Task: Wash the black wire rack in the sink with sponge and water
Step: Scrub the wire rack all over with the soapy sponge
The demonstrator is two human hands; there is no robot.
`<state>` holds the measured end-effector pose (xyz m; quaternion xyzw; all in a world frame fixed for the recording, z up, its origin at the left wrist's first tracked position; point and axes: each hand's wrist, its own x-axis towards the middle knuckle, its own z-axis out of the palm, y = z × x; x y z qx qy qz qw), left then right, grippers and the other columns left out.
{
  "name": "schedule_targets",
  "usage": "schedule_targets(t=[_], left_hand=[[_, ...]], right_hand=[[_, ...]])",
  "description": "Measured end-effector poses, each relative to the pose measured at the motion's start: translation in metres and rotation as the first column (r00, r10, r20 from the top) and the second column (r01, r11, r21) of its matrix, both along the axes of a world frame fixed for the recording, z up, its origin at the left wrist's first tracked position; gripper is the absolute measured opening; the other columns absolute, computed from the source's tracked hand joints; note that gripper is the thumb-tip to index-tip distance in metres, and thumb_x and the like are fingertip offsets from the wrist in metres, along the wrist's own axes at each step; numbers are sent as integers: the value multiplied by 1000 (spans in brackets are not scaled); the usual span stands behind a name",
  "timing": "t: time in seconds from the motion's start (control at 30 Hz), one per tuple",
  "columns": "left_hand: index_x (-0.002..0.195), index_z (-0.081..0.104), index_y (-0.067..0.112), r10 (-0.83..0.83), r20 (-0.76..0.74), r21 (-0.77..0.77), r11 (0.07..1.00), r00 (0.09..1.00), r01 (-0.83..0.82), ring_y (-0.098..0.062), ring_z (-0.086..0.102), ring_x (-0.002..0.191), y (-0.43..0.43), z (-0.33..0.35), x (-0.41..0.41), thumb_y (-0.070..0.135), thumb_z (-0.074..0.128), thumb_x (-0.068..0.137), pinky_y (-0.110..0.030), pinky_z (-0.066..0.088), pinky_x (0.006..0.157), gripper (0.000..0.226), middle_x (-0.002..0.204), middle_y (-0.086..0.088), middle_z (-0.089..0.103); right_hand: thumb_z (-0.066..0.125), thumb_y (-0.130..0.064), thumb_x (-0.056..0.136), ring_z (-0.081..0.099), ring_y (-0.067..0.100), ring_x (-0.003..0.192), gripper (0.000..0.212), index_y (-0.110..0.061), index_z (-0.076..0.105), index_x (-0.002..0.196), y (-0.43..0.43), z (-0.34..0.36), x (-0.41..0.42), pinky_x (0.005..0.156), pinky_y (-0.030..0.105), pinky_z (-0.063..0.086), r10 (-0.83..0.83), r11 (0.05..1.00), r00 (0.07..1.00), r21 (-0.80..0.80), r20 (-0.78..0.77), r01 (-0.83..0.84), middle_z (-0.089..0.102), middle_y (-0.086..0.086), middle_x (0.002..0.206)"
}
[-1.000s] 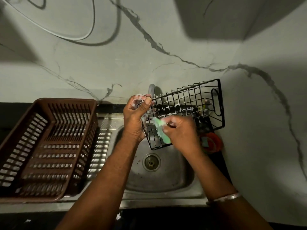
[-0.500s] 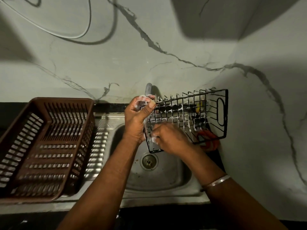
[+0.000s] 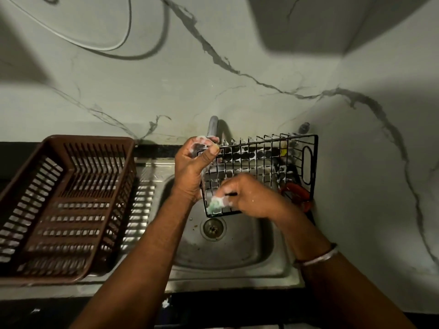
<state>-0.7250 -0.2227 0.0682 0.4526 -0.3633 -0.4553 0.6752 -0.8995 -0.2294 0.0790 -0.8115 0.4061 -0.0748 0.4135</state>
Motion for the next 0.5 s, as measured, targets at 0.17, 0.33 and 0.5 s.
schedule_targets(t=[0.17, 0.33, 0.5], left_hand=[[103, 72, 10, -23, -6, 4, 1000, 1000, 23, -49, 64, 126, -1, 3, 2, 32, 87, 78, -75, 47, 106, 36, 127, -19, 74], [103, 75, 15, -12, 26, 51, 999, 1000, 11, -42, 67, 126, 1, 6, 7, 35, 89, 77, -72, 50, 106, 36, 127, -17, 74], [101, 76, 15, -10, -7, 36, 999, 1000, 11, -44, 68, 123, -5, 9, 7, 32, 90, 75, -72, 51, 104, 33, 125, -22, 73]], right_hand=[[73, -9, 96, 65, 1, 96, 24, -19, 77, 118, 8, -10, -2, 93, 29, 57, 12, 989, 996, -144, -86, -24, 68, -17, 105], [71, -11, 98, 63, 1, 98, 23, -20, 77, 118, 2, -3, -9, 94, 34, 58, -115, 963, 993, -248, -9, 109, 72, -8, 115], [74, -56, 89, 41, 11, 134, 65, -35, 53, 147, 6, -27, -19, 113, 48, 41, 103, 951, 945, -249, -311, -186, 47, -13, 145]])
